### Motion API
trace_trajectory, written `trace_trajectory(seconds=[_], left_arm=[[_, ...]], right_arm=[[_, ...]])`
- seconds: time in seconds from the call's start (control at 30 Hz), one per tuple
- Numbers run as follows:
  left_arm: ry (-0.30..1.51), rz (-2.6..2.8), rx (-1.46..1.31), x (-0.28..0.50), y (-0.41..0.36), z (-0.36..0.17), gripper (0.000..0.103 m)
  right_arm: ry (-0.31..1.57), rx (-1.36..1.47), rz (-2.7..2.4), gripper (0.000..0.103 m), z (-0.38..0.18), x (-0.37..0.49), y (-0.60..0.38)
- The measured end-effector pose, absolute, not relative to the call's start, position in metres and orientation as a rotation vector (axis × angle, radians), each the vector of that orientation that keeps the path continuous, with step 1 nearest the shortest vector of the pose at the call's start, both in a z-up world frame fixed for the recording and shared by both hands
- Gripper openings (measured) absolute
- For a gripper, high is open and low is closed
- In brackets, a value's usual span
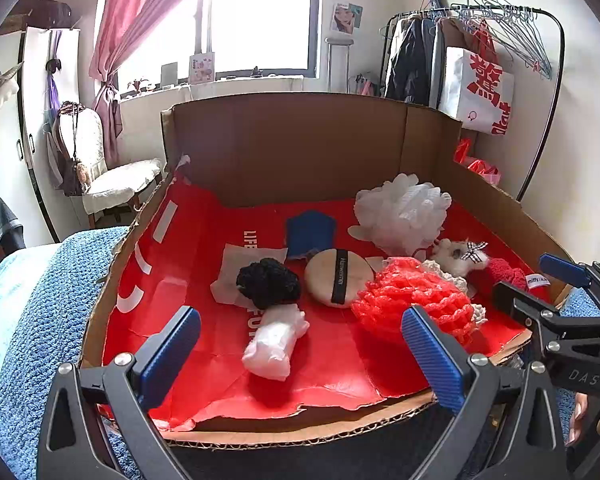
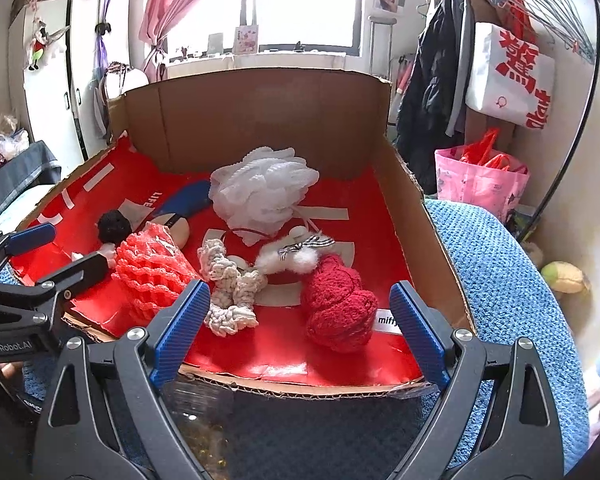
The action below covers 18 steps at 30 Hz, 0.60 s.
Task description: Organize soft objects
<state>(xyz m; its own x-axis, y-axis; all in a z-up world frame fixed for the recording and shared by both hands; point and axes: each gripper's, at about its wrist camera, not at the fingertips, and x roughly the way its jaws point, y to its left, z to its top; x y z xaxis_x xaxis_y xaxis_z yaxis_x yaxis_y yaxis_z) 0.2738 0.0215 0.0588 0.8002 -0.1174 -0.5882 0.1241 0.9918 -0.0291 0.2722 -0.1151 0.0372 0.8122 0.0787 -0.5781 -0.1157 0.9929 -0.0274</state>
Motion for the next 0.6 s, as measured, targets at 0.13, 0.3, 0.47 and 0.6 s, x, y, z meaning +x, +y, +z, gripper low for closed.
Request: trace_trajectory(seconds=[0.13, 0.3, 0.47, 0.6], left_arm=[[0.63, -0.13, 0.01, 0.273, 0.0225, 0.0596, 0.103], [0.63, -0.129, 0.013, 0.2731, 0.022, 0.0596, 0.103], [0.631, -0.13, 0.013, 0.2731, 0.0217, 0.0595, 0.103], [0.631, -0.129, 0.014, 0.273, 0.0216, 0.0592, 0.103]], right_arm=[[0.612, -0.061, 0.105, 0.092, 0.0378, 0.272, -0.116], [0.613, -0.065, 0.103, 0.092, 0.0376, 0.272, -0.1155], [0.613, -0.065, 0.103, 0.092, 0.0373, 0.272, -0.1155], [0.613, -0.064, 0.104, 0.092, 0.0373, 0.2722, -0.1153]])
